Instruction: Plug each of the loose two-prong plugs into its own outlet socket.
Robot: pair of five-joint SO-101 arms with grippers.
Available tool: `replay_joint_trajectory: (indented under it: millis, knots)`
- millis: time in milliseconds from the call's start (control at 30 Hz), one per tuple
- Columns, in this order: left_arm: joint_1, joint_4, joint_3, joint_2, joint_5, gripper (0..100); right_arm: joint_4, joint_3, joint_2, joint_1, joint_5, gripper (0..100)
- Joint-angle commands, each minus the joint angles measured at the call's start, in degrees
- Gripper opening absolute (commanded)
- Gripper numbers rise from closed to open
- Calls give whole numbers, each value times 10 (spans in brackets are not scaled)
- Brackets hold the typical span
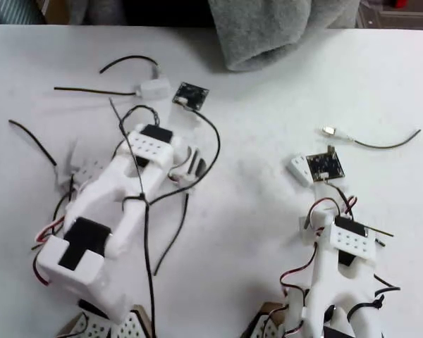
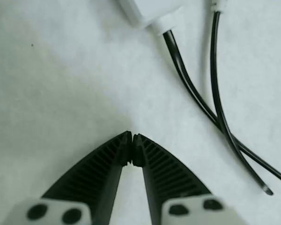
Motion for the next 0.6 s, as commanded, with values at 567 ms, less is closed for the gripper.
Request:
replay_joint_trajectory:
  millis: [567]
  knots:
    - [6, 184, -309, 209, 6, 37, -5, -2, -12, -7, -1, 18]
